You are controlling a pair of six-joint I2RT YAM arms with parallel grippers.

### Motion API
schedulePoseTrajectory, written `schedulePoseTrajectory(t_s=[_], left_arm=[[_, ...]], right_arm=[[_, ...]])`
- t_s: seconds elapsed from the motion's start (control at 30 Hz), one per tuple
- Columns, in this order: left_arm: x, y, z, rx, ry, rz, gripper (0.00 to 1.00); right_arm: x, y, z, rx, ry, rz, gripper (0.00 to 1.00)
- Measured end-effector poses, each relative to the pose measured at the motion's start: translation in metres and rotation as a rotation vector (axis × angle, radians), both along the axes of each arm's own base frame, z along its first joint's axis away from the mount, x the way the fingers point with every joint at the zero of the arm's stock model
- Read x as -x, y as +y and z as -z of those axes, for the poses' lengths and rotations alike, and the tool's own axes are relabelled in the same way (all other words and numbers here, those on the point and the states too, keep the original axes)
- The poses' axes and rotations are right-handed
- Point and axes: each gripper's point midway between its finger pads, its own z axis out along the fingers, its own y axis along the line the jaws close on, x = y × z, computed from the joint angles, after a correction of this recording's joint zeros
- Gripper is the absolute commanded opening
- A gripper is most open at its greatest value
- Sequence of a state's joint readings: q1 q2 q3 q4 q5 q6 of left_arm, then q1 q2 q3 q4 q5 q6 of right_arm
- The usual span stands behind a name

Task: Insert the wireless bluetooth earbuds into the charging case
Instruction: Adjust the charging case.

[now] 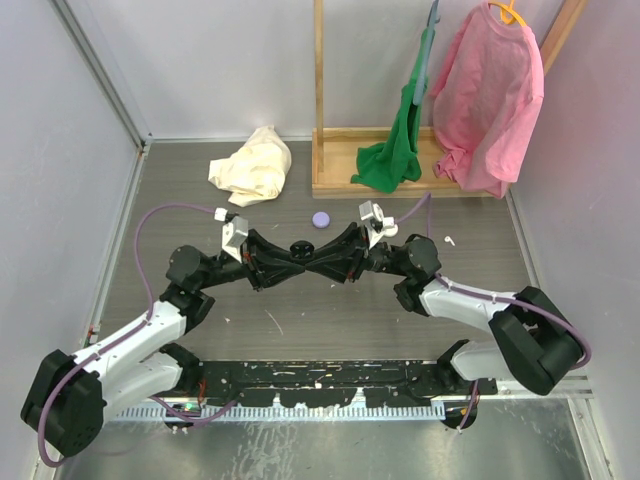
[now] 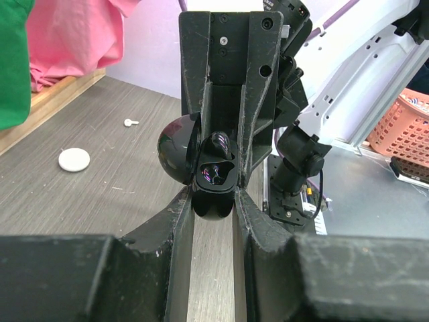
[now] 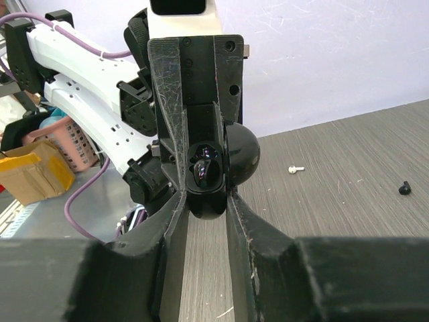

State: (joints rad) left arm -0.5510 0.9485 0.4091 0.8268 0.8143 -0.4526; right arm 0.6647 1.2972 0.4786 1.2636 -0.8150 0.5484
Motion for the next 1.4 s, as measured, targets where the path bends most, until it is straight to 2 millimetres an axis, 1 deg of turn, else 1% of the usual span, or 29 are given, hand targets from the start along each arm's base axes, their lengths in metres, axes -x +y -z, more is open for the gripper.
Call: schedulePoseTrajectory(t_s=[0.2, 0.37, 0.4, 0.43, 0.53, 0.67, 0.83, 1.03, 1.1, 1.2, 1.3, 1.4], left_arm=[[0.001, -0.001, -0.002, 0.007, -0.010, 0.002, 0.01], [0.000, -0.002, -0.004, 0.010, -0.015, 0.004, 0.07], [0.000, -0.002, -0.004, 0.010, -0.015, 0.004, 0.07], [0.000, -0.002, -0.004, 0.010, -0.015, 0.004, 0.06], [0.000, -0.002, -0.004, 0.010, -0.015, 0.001, 0.01], [0.000, -0.002, -0.004, 0.009, -0.021, -0.003, 0.00], [0.000, -0.002, -0.005, 0.010, -0.030, -0.007, 0.00], [0.001, -0.003, -0.007, 0.016, -0.034, -0.008, 0.00], [0.000, -0.003, -0.007, 0.017, -0.032, -0.012, 0.00], [0.000, -0.003, -0.007, 0.018, -0.031, -0.016, 0.00], [0.000, -0.003, -0.008, 0.021, -0.029, -0.016, 0.01], [0.000, -0.003, -0.009, 0.026, -0.024, -0.014, 0.05]], right_arm=[[0.001, 0.000, -0.002, -0.016, 0.004, -0.018, 0.19], [0.001, -0.001, -0.004, -0.022, 0.000, -0.020, 0.04], [0.001, -0.001, -0.003, -0.022, 0.000, -0.019, 0.03], [0.001, -0.001, -0.003, -0.022, 0.000, -0.018, 0.03], [0.000, -0.002, -0.003, -0.021, -0.001, -0.017, 0.14], [0.001, -0.002, -0.004, -0.022, -0.003, -0.020, 0.27], [0.002, -0.002, -0.005, -0.025, -0.001, -0.025, 0.35], [0.003, -0.001, -0.008, -0.038, 0.020, -0.040, 0.39], [0.003, 0.000, -0.008, -0.043, 0.029, -0.047, 0.39], [0.003, 0.000, -0.009, -0.052, 0.037, -0.052, 0.37], [0.003, 0.000, -0.010, -0.058, 0.046, -0.051, 0.28], [0.003, 0.000, -0.011, -0.061, 0.044, -0.051, 0.17]])
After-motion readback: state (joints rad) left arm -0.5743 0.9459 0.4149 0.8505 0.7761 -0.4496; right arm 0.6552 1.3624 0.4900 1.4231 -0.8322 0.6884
